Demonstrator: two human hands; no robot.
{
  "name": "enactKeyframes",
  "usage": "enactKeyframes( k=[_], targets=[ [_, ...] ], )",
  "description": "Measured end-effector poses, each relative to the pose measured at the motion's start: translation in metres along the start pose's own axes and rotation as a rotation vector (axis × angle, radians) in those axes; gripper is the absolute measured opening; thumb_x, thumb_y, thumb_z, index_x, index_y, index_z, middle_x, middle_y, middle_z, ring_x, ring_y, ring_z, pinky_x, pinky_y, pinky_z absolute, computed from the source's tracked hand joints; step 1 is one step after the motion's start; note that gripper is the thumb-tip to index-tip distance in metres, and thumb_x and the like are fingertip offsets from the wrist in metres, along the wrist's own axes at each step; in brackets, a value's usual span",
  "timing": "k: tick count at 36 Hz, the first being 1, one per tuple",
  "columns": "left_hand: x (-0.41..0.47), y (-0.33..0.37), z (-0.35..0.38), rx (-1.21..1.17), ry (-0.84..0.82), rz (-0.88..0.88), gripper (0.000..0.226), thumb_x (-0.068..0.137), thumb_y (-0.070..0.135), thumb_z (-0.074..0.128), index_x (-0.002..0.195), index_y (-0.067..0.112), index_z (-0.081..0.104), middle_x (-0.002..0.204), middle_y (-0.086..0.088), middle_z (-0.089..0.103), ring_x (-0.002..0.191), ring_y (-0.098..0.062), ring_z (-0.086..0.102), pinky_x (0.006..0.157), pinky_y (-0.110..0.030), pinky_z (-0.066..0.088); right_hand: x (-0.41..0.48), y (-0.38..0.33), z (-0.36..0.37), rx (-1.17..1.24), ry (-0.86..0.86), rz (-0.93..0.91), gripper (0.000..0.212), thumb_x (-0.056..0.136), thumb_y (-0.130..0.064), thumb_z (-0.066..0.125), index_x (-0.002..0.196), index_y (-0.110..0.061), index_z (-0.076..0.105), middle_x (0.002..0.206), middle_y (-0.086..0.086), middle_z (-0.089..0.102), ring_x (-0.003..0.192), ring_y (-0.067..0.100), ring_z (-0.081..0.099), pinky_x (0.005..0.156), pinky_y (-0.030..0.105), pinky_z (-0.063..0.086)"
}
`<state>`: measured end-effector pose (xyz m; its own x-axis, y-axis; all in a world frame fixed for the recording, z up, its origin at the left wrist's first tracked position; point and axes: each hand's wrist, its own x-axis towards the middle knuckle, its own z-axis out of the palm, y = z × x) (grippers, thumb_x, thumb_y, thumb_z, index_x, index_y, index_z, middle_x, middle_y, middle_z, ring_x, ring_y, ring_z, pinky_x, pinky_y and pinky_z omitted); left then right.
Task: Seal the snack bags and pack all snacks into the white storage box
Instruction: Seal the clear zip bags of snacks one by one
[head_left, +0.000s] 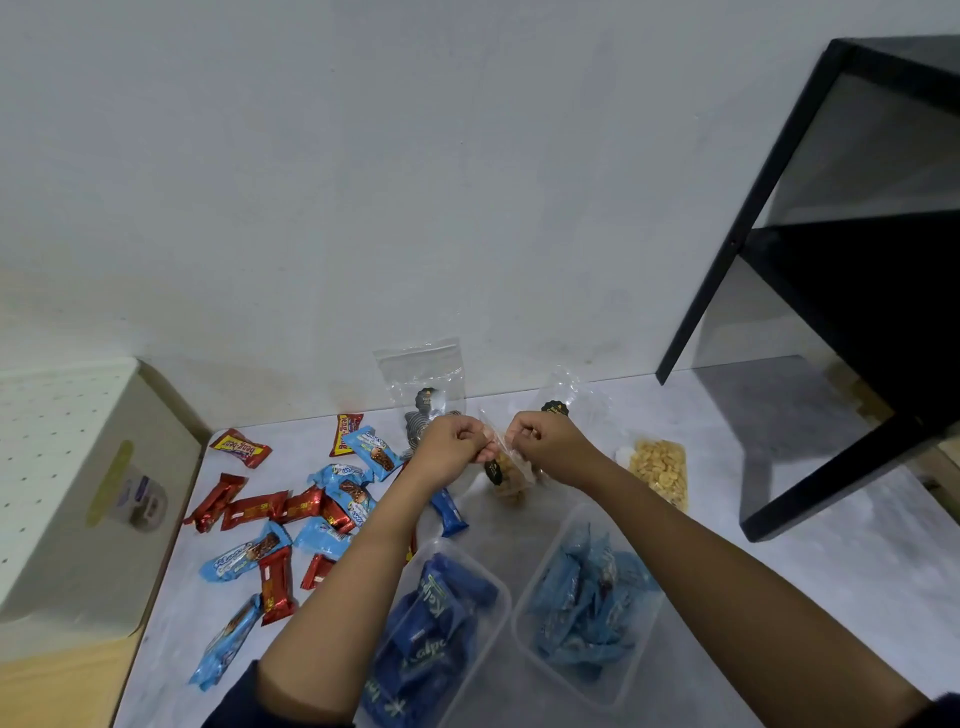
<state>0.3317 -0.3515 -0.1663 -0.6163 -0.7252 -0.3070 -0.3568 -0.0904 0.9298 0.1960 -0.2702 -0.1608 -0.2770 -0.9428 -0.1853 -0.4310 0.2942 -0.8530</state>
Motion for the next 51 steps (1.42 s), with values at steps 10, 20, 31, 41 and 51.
enactKeyframes(
  k=[10,20,31,41,51],
  targets=[
    [0.000,0.007,0.007,-0.157,0.100,0.006,0.020,0.091,-0.001,0.050,0.074,0.001,0.060,0.064,-0.009,0.061,0.045,-0.001,0.057,0.055,-0.012,0.050,-0.008,0.011,-0.010,-0.130,-0.122,-0.113,0.033,0.076,-0.026,0.074,0.105,-0.017,0.060,0.086,-0.002,0.059,0.070,0.010,0.053,0.066,0.020,0.046],
    [0.007,-0.025,0.010,0.020,0.190,0.156,0.065,0.077,0.005,0.072,0.133,0.017,0.039,0.122,-0.002,0.045,0.116,-0.013,0.044,0.089,-0.021,0.041,0.001,0.020,-0.023,-0.215,0.081,-0.278,0.022,0.087,-0.002,0.059,0.107,-0.004,0.069,0.103,0.007,0.071,0.091,0.012,0.063,0.079,0.006,0.042],
    [0.026,-0.012,0.019,-0.186,0.356,0.298,0.055,0.080,0.001,0.067,0.123,0.029,0.045,0.103,-0.007,0.062,0.094,-0.007,0.062,0.074,-0.016,0.051,0.045,0.003,-0.040,0.097,0.353,-0.218,0.009,0.077,-0.004,0.072,0.086,-0.005,0.074,0.075,-0.003,0.069,0.069,-0.012,0.061,0.068,0.003,0.044],
    [0.069,0.002,0.021,-0.119,0.469,0.286,0.049,0.084,0.012,0.065,0.125,0.026,0.044,0.108,-0.006,0.059,0.102,-0.018,0.060,0.084,-0.032,0.054,0.085,0.002,-0.034,0.274,0.579,-0.188,0.014,0.071,-0.001,0.076,0.081,-0.006,0.067,0.073,-0.005,0.065,0.067,-0.007,0.062,0.065,0.005,0.046],
    [0.090,-0.019,0.030,-0.065,0.541,0.202,0.041,0.085,0.008,0.060,0.123,0.023,0.050,0.105,0.002,0.060,0.101,-0.013,0.057,0.089,-0.029,0.050,0.099,0.030,-0.016,0.246,0.671,0.015,0.030,0.068,-0.020,0.083,0.087,-0.011,0.062,0.076,0.000,0.065,0.069,0.006,0.062,0.063,0.014,0.050]
  ],
)
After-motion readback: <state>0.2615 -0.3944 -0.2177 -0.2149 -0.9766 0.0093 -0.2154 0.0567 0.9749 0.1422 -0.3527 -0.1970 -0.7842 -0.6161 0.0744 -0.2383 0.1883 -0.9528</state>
